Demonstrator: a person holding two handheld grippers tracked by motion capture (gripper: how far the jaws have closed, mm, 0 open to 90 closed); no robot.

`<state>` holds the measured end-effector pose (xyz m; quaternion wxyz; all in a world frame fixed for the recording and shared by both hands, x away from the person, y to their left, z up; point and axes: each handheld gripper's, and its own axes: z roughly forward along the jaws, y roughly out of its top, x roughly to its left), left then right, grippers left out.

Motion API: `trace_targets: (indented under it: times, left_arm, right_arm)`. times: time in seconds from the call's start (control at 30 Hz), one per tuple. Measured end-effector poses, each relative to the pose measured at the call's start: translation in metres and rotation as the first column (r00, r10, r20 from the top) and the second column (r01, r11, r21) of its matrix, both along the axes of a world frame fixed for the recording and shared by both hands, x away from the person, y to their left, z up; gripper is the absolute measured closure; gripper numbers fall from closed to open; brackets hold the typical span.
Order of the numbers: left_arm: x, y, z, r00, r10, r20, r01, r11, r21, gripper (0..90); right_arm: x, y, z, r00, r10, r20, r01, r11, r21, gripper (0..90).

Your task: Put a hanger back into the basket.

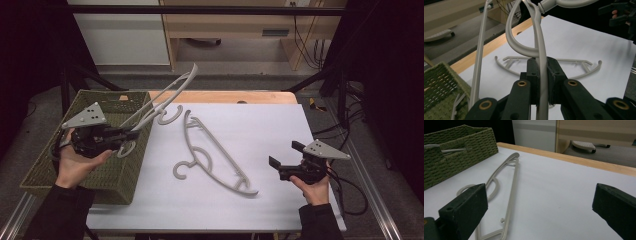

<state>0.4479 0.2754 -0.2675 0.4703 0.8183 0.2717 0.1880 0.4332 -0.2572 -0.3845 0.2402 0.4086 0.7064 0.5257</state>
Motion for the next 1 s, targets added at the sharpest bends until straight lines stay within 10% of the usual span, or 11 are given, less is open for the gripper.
trace_targets:
  times: [1.0]
  left_arm:
    - [0.01,0.109,-0.046,0.9879,0.12,-0.098,-0.121,0.9926,-0.006,81.6]
  right_arm:
    - [0.002,0.003,-0.002,0.9999,-0.002,-0.01,0.002,1.0,-0.008,0.3]
